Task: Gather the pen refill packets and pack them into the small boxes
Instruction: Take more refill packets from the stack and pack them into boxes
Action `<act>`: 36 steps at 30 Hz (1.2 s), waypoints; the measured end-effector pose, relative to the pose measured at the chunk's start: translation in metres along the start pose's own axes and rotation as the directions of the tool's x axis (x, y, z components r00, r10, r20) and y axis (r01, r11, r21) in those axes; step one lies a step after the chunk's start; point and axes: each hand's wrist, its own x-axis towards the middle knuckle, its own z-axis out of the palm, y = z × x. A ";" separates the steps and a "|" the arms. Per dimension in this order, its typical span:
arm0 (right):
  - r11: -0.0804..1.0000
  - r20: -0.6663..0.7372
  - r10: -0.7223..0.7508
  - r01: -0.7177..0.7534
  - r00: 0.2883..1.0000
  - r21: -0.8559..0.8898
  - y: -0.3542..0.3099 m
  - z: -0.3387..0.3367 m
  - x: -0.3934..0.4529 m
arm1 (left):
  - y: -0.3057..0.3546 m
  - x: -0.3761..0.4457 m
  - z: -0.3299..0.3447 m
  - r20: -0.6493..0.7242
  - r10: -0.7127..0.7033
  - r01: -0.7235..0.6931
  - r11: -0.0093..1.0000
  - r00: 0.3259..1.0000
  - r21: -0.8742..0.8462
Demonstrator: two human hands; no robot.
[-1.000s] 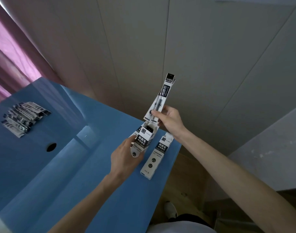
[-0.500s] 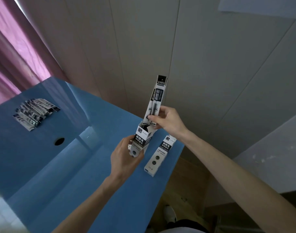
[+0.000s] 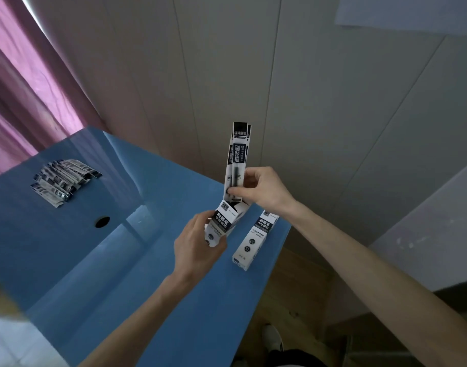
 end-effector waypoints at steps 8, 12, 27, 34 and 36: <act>0.996 -0.028 -0.015 0.013 0.999 -0.089 -0.009 0.010 -0.006 | -0.002 -0.005 -0.014 -0.040 -0.032 0.032 0.999 0.999 -0.016; 0.974 0.008 -0.003 0.005 1.000 -0.228 -0.009 0.017 -0.011 | -0.003 -0.008 -0.020 -0.043 -0.040 0.040 0.999 0.998 -0.005; 0.966 0.158 0.015 0.026 0.987 -0.257 -0.030 0.016 -0.026 | -0.011 -0.017 -0.026 -0.041 -0.069 0.070 0.997 0.997 0.015; 0.950 -0.016 -0.165 0.155 0.986 -0.271 -0.014 0.020 -0.037 | -0.004 -0.013 -0.021 -0.055 -0.058 0.057 0.998 0.997 -0.015; 0.929 -0.075 -0.240 0.207 0.968 -0.306 -0.003 0.023 -0.042 | -0.001 -0.010 -0.018 -0.057 -0.064 0.062 0.998 0.996 -0.033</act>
